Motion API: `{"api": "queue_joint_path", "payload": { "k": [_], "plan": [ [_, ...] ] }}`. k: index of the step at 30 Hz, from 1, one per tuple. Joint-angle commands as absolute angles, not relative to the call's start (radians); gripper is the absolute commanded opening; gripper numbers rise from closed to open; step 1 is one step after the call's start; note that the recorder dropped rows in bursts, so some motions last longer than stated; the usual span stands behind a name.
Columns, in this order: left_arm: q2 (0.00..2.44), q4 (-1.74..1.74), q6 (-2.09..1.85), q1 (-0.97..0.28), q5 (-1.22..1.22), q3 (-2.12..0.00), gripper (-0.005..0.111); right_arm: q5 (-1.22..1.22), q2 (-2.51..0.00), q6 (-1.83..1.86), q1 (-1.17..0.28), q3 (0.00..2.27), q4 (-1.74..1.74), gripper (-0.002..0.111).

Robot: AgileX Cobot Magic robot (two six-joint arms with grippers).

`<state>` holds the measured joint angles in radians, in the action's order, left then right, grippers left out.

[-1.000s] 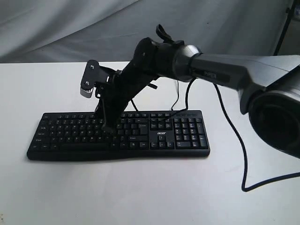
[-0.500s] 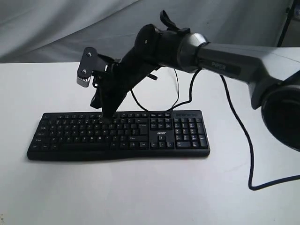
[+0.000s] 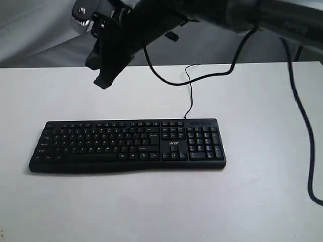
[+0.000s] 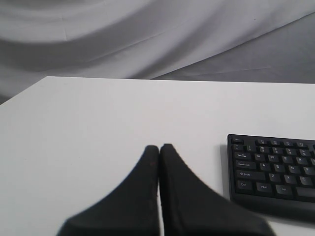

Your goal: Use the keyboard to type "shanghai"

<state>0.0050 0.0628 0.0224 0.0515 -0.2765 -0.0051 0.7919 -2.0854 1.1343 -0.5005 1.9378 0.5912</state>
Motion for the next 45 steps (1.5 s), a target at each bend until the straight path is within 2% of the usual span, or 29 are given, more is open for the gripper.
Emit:
{"api": "queue_joint_path", "payload": {
  "k": [1, 6, 13, 22, 39, 45],
  "plan": [
    [0.0, 0.062, 0.024, 0.054, -0.266, 0.0, 0.001, 0.803, -1.997, 1.105, -0.497, 1.905, 0.574, 0.0],
    [0.0, 0.062, 0.024, 0.054, -0.266, 0.0, 0.001, 0.771, -1.887, 1.103, -0.497, 1.81, 0.574, 0.0],
    [0.0, 0.062, 0.024, 0.054, -0.266, 0.0, 0.001, 0.559, -1.626, 1.082, -0.497, 1.591, 0.656, 0.0],
    [0.0, 0.062, 0.024, 0.054, -0.266, 0.0, 0.001, 0.549, -1.369, 1.034, -0.497, 1.503, 0.697, 0.0],
    [0.0, 0.062, 0.024, 0.054, -0.266, 0.0, 0.001, 0.437, -1.222, 0.95, -0.499, 1.503, 0.701, 0.0],
    [0.0, 0.062, 0.024, 0.054, -0.266, 0.0, 0.001, 0.381, -1.195, 0.778, -0.499, 1.503, 0.58, 0.0]
  ]
}}
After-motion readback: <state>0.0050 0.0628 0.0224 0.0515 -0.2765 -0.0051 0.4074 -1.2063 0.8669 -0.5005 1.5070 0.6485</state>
